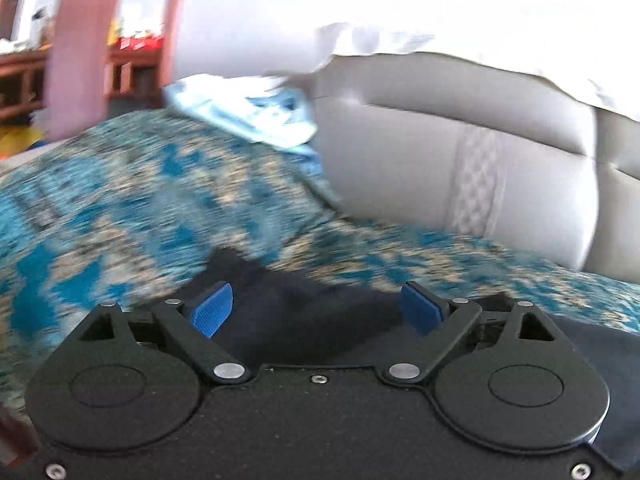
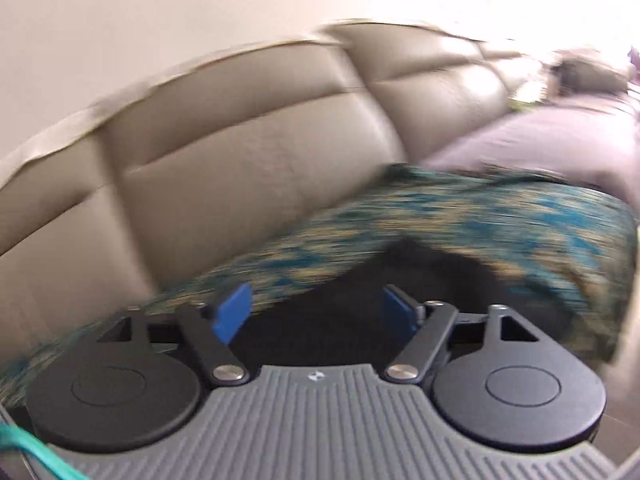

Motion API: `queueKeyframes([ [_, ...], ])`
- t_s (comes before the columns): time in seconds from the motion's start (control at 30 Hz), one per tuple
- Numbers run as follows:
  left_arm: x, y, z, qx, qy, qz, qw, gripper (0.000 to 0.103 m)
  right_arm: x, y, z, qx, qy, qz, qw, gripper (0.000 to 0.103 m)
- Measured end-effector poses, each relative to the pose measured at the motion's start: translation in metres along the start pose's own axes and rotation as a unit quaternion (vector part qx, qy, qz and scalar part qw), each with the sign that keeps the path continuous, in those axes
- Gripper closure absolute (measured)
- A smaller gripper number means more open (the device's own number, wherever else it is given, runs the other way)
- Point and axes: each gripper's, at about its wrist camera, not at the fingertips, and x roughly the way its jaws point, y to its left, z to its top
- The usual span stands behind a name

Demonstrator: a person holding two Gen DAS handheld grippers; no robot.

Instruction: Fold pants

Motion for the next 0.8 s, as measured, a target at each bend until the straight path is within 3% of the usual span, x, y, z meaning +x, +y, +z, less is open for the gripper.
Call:
queueKeyframes([
  [0.07, 0.010, -0.021, -0.004, 0.007, -0.004, -0.019, 0.9998, 0.017, 0.004, 0.036, -0.008, -0.025, 0.004, 0.043, 0.999, 0.009],
  [0.17, 0.029, -0.051, -0.011, 0.007, 0.003, -0.042, 0.9991, 0.038, 0.010, 0.096, -0.029, -0.065, 0.024, 0.113, 0.991, 0.000],
  [0.23, 0.043, -0.071, -0.017, 0.017, 0.012, -0.056, 0.9982, 0.064, 0.011, 0.132, -0.047, -0.093, 0.044, 0.156, 0.982, 0.000],
  [0.33, 0.063, -0.100, -0.027, 0.059, 0.034, -0.081, 0.9944, 0.079, 0.009, 0.180, -0.077, -0.154, 0.074, 0.200, 0.965, 0.000],
  [0.5, 0.092, -0.134, -0.041, 0.120, 0.052, -0.089, 0.9874, 0.079, -0.001, 0.232, -0.108, -0.228, 0.084, 0.239, 0.940, 0.000],
  [0.73, 0.131, -0.127, -0.053, 0.110, 0.078, -0.037, 0.9901, 0.075, 0.006, 0.257, -0.118, -0.234, 0.096, 0.245, 0.936, 0.000],
  [0.8, 0.133, -0.120, -0.052, 0.097, 0.079, -0.044, 0.9912, 0.074, 0.010, 0.261, -0.125, -0.238, 0.100, 0.240, 0.936, 0.000],
])
